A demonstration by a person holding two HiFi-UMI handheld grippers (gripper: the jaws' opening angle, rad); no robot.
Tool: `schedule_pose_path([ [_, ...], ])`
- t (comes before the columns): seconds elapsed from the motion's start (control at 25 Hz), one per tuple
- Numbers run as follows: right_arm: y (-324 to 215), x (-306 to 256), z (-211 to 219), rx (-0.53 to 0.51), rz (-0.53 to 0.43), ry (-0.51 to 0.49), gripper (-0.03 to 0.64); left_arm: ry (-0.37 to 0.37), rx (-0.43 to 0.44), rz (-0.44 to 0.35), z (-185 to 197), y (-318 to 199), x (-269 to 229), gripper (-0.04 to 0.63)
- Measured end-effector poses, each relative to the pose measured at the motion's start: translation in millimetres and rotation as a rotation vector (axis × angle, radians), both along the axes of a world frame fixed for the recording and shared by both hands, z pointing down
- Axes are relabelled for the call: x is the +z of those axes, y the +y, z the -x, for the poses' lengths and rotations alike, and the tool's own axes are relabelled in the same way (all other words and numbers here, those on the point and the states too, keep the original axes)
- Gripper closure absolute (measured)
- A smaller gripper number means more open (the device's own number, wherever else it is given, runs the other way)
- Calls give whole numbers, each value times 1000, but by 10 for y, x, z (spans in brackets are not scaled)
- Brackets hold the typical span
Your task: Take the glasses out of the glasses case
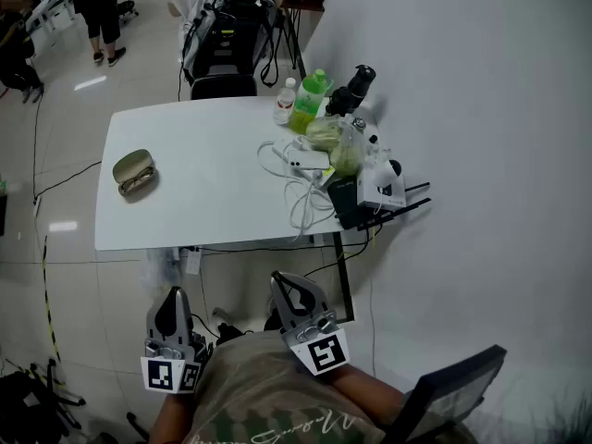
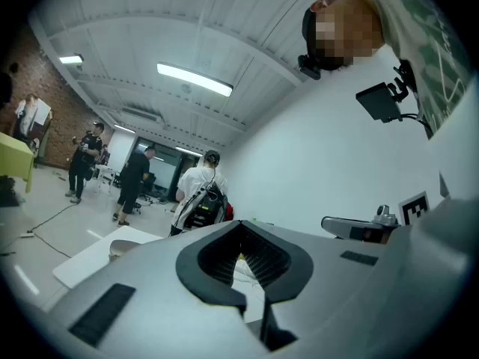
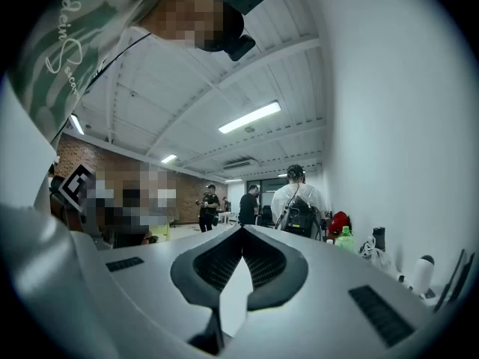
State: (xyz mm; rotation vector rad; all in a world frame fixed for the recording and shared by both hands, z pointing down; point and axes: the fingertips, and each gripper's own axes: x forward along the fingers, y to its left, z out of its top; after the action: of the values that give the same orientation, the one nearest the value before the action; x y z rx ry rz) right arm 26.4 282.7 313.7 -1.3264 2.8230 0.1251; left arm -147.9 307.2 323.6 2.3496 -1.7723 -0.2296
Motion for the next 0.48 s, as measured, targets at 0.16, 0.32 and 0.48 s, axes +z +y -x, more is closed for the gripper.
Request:
schedule_pose_path([
  [0.16, -39, 13, -102, -1, 9, -44, 604, -28, 10, -7, -114, -34, 12, 589],
  [0.32, -9, 16, -193, -14, 1, -43, 604, -29, -4, 4, -259, -14, 34, 589],
  [0.48, -105, 78, -300, -17, 15, -41, 604, -36, 3, -16, -479, -86, 10, 589],
])
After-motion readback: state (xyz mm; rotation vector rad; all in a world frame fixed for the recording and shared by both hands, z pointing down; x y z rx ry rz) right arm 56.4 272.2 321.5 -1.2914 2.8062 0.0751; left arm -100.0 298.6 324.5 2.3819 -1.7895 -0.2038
